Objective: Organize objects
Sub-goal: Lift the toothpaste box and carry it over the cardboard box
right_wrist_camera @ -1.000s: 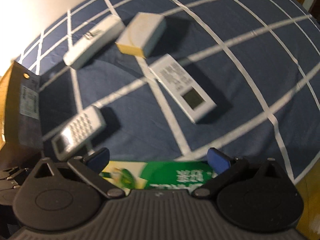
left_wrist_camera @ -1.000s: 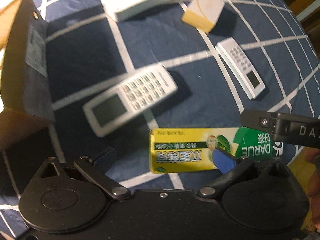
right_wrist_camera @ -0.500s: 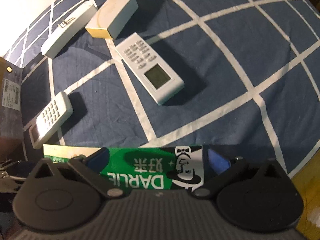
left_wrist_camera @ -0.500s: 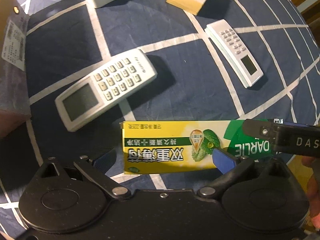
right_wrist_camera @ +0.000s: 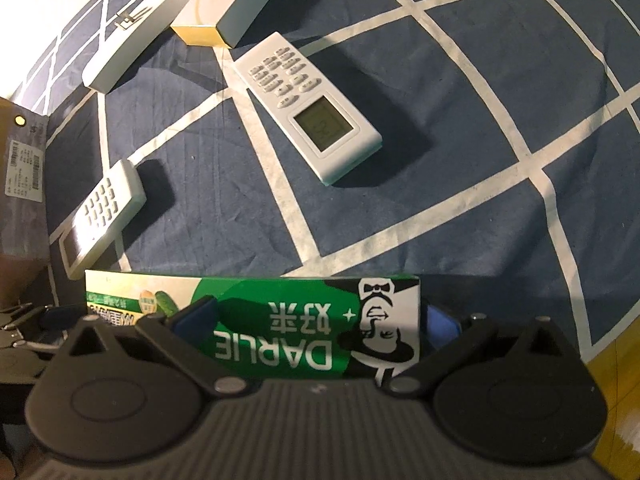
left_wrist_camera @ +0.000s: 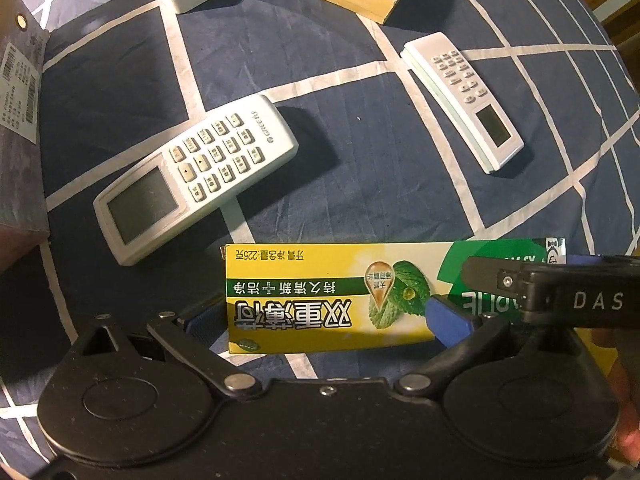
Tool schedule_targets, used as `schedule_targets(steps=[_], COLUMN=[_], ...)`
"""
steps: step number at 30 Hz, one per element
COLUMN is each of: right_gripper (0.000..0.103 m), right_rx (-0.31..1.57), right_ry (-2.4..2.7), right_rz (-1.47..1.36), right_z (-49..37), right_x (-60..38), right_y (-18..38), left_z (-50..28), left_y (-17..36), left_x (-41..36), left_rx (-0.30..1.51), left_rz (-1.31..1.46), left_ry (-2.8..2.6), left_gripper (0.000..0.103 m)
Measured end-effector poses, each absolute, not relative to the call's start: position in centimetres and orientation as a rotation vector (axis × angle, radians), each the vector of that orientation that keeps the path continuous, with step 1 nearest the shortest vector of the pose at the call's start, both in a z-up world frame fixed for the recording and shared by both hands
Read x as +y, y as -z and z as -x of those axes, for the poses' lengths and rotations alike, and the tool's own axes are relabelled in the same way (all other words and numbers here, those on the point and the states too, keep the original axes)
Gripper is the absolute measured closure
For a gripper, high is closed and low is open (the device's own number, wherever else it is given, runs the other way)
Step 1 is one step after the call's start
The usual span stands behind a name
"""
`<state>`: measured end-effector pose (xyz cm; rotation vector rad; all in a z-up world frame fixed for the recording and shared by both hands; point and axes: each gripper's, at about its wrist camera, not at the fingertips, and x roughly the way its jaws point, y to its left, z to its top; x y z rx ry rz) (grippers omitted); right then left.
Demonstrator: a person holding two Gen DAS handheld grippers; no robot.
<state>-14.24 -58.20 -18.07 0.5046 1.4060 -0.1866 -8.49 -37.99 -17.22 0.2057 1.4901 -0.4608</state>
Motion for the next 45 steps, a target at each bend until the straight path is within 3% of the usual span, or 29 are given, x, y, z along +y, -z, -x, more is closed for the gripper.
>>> schedule_targets(steps=[20, 45], right_gripper=[0.000, 0.000], right_rx=[1.317, 1.134], right_ry=[0.143, 0.003], right_rz=[-0.449, -0.332], right_z=[11.9, 3.8], right_x=[-54.3, -37.8], right_y=[13.3, 3.5], left_z=[6.6, 0.7], left_y=[12.0, 2.3], left_x=[-34.5, -17.9], left_rx=[1.396, 1.194], left_rz=[-0.152, -0.062], left_ry=[0.419, 0.299], left_gripper=[0.000, 0.000])
